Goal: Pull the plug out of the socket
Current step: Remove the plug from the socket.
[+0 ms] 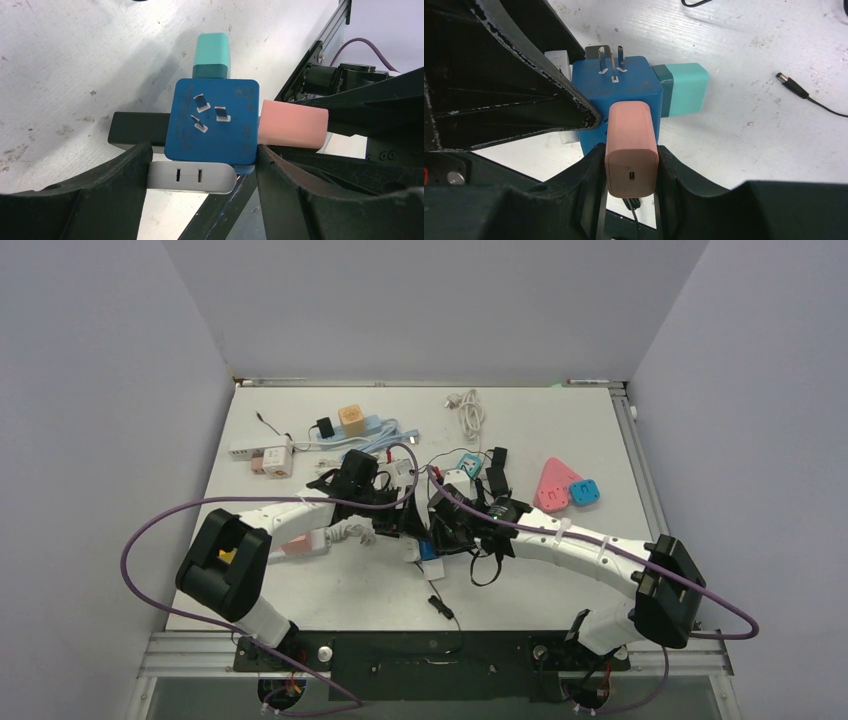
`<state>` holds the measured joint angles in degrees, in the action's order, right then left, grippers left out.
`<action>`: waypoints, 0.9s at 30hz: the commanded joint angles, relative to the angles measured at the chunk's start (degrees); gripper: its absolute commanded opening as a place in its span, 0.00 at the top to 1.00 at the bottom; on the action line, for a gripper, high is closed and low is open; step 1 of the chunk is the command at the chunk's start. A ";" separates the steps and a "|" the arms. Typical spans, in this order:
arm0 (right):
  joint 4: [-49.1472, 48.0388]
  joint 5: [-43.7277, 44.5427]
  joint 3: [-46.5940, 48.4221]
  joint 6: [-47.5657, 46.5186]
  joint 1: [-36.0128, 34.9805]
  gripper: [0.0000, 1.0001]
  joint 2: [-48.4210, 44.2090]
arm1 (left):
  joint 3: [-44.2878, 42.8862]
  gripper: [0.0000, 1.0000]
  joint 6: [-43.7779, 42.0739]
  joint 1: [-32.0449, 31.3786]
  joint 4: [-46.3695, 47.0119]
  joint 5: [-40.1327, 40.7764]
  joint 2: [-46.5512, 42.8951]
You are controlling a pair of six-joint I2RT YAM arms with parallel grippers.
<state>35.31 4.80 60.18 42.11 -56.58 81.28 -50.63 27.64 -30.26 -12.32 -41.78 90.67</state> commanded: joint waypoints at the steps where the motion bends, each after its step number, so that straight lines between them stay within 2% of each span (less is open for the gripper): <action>1: -7.45 0.91 5.69 1.65 -3.76 0.95 2.51 | -1.86 1.00 0.53 -1.73 2.74 2.93 1.17; 9: -10.48 -0.69 4.08 0.25 -3.46 0.95 -0.40 | -1.85 1.00 0.54 -1.73 2.66 3.16 1.34; 16: -17.60 -11.19 -0.84 -1.09 0.56 0.95 -4.94 | -2.03 1.00 0.51 -1.73 2.53 3.25 1.76; 27: -22.76 -25.53 -5.87 -2.34 8.20 0.95 -10.22 | -2.24 1.00 0.39 -1.65 2.13 3.44 2.12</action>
<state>28.58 -8.67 53.54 38.59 -49.21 76.49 -51.22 28.34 -30.87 -12.21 -41.65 91.44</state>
